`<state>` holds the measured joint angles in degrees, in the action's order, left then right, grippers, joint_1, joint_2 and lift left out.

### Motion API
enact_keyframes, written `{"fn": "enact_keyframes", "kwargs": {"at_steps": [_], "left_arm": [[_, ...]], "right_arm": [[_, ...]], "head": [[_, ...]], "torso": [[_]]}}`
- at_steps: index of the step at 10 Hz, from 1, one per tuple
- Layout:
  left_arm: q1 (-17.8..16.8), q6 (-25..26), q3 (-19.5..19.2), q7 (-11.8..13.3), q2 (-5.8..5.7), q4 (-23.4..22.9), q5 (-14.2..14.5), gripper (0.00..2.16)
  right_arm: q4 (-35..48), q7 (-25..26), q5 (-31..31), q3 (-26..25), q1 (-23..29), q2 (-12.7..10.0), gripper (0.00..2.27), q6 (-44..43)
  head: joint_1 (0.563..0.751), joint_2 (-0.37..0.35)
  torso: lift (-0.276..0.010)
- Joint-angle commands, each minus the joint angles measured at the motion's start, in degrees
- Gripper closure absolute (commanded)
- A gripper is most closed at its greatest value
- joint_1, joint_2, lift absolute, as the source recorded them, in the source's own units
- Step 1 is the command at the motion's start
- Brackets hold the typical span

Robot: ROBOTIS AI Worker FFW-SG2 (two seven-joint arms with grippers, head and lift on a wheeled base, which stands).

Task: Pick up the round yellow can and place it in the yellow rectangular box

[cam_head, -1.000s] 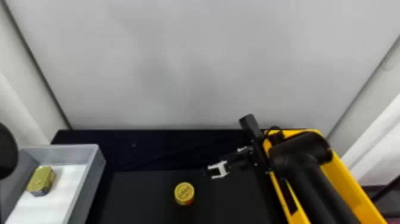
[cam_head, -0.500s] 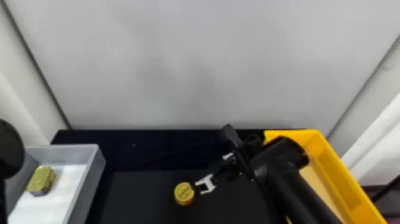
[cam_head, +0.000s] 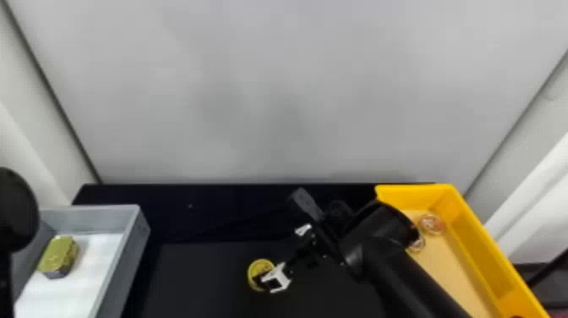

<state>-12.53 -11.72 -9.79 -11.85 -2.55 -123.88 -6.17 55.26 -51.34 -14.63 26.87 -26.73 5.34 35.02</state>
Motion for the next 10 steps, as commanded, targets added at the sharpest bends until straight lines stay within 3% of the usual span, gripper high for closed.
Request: {"fn": "enact_keyframes", "kwargs": {"at_steps": [1,10], "left_arm": [[0.0,-0.2,0.2,-0.1,0.0,0.1,-0.1,0.0],[-0.6,-2.0,1.2,-0.3,0.44,1.3,-0.2,0.0]], "right_arm": [[-1.6,0.3,0.0,1.4,-0.1,-0.2,0.02,-2.6],[-9.1,4.1,0.0,2.5,-0.4,-1.9,0.02,-11.9]], "head": [[0.694,-0.078],[0.694,-0.078]], "torso": [[-0.002],[-0.002]]}}
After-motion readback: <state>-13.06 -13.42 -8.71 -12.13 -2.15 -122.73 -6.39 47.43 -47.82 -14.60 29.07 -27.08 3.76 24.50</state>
